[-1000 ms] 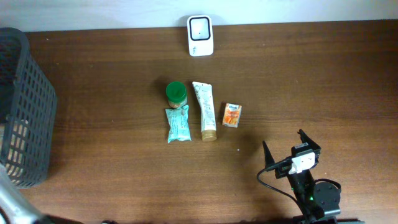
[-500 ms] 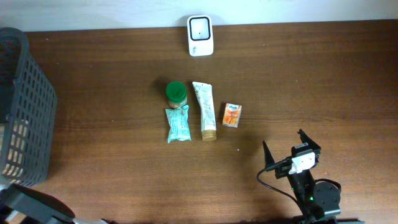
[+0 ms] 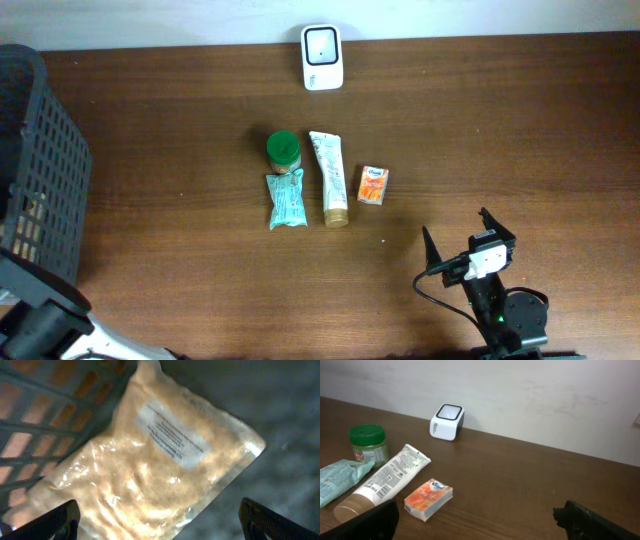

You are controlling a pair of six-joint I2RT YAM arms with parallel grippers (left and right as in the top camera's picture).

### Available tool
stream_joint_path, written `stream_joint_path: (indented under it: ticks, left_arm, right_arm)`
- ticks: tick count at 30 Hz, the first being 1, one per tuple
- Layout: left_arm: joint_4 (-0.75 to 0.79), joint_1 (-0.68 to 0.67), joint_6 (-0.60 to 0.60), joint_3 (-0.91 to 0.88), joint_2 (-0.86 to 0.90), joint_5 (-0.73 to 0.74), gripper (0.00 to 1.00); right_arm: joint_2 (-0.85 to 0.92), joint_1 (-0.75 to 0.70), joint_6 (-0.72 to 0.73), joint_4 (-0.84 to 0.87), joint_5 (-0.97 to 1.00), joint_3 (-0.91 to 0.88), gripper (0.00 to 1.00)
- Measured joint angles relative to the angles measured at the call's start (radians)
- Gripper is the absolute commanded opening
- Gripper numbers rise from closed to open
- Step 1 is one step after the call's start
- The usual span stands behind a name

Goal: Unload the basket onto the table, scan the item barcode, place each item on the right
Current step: 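Reach the left gripper into the basket and grasp the beige bag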

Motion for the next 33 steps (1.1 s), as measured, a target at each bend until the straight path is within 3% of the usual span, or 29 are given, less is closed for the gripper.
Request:
stream_joint_path:
  ticks: [13,22,25,33]
  left_arm:
    - [-0.009,0.0,0.0,-0.011,0.145,-0.042,1.0]
    - [-0.006,0.0,0.0,-0.011,0.151,-0.039,0.93]
    - [-0.007,0.0,0.0,-0.008,0.157,-0.035,0.85]
    - [-0.005,-0.008,0.003,0.001,0.17,-0.024,0.52]
  right_arm:
    - [0.0,0.0,0.0,0.0,0.0,0.0,0.98]
    - [0.0,0.0,0.0,0.0,0.0,0.0,0.98]
    - [0.0,0.0,0.0,0.0,0.0,0.0,0.98]
    - [0.0,0.0,0.0,0.0,0.0,0.0,0.98]
